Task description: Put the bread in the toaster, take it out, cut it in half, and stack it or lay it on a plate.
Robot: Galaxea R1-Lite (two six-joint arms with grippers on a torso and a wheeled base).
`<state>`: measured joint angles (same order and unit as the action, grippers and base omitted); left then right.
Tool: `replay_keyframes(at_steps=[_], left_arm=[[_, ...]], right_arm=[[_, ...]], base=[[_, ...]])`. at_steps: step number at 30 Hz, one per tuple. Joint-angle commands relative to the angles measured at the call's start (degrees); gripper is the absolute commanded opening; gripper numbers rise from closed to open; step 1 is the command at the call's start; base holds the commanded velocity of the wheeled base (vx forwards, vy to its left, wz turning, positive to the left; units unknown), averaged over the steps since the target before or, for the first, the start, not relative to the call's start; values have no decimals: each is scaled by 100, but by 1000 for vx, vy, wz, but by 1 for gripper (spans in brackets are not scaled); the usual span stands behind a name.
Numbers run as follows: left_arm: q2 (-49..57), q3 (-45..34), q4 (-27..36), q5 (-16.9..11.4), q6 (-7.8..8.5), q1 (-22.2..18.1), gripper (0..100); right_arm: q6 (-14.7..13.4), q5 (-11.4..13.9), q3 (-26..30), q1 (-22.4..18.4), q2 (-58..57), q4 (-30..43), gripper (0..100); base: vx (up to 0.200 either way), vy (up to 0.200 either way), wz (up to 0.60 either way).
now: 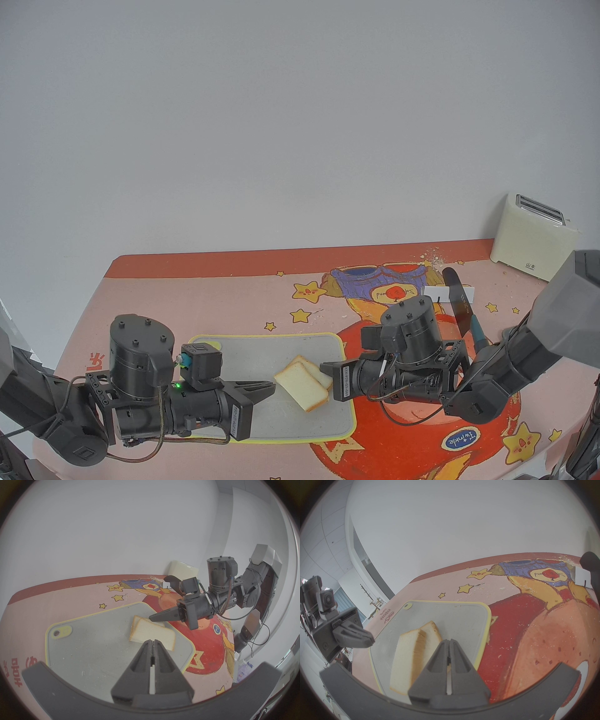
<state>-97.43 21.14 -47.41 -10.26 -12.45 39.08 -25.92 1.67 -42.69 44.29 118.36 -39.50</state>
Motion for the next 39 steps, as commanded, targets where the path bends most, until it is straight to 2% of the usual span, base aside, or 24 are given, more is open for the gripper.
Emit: replay_keyframes(at_steps=[1, 7, 15, 20, 25, 32, 36, 38, 39], left_arm=[[-470, 31, -14, -37, -3, 126, 0], [-971, 145, -58, -37, -3, 231, 0], [-989, 365, -14, -37, -21, 328, 0], [-998, 479, -14, -37, -258, 337, 0], [-998, 567, -14, -37, -258, 337, 0], [-874, 127, -58, -19, -285, 310, 0], [-171, -171, -40, 7, -311, 223, 0], [294, -303, -23, -2, -478, 135, 0], [602, -382, -5, -46, -663, 82, 0]], right_arm=[[-1, 0, -2, 1, 47, -5, 0], [-1, -18, 15, 10, 47, -5, 0], [-1, -18, 24, 1, 56, -14, 0], [-1, -18, 24, 1, 56, -14, 0], [-1, -18, 24, 1, 56, -14, 0], [-10, -35, 77, -87, 47, -23, 0], [-10, -35, 86, -113, 38, -5, 0], [-19, -44, 121, -122, 21, -5, 0], [-27, -88, 165, -113, 12, 3, 0]], base=[[0, 0, 0], [0, 0, 0], [0, 0, 0], [0, 0, 0], [0, 0, 0], [0, 0, 0], [0, 0, 0], [0, 0, 0], [0, 0, 0]])
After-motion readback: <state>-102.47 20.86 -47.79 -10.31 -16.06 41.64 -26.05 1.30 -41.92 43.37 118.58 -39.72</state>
